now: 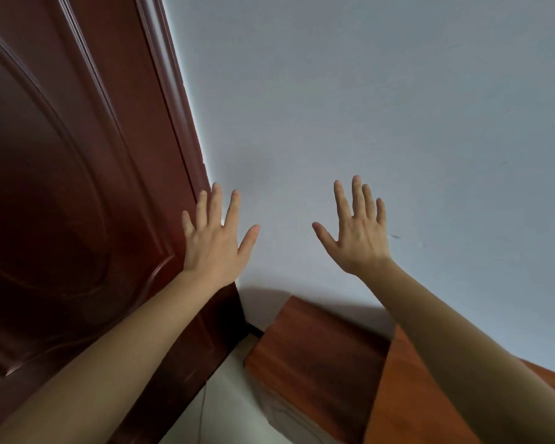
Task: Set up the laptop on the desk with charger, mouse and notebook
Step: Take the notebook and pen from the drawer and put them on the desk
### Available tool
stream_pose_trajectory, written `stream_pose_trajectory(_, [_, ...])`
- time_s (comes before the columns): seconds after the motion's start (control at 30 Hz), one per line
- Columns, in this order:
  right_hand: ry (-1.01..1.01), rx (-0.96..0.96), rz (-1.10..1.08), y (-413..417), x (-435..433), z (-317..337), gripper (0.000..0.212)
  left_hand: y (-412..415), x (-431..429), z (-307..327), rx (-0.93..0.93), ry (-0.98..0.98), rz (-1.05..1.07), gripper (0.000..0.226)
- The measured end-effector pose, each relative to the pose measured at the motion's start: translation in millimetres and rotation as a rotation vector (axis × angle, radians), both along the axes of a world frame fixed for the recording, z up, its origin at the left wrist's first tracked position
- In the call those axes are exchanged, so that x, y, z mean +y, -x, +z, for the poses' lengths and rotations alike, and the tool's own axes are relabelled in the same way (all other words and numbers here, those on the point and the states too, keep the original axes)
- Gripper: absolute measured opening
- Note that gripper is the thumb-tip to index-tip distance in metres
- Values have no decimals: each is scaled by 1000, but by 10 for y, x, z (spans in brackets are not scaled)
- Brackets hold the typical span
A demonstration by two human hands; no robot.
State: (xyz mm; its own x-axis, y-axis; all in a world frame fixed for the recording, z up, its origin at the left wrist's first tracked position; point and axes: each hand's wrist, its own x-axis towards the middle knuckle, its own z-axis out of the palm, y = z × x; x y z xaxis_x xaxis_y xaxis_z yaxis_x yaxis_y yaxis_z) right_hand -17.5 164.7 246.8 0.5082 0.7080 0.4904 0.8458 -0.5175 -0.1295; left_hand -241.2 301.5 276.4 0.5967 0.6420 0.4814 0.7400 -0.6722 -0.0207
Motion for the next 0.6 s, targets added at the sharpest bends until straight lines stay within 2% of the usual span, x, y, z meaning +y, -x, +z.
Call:
stream_pose_trajectory(0.23, [-2,-69,-161,-119,255,138,86,-463,770,27,-16,40,-173,75])
stream_pose_trajectory(0.37, [-2,-107,-380,-19,307,-5,86,-799,1236,-33,4,46,-371,74])
stream_pose_trajectory(0.6, [30,16,-675,368,245,-255,87,-945,1582,-310,66,93,-632,73])
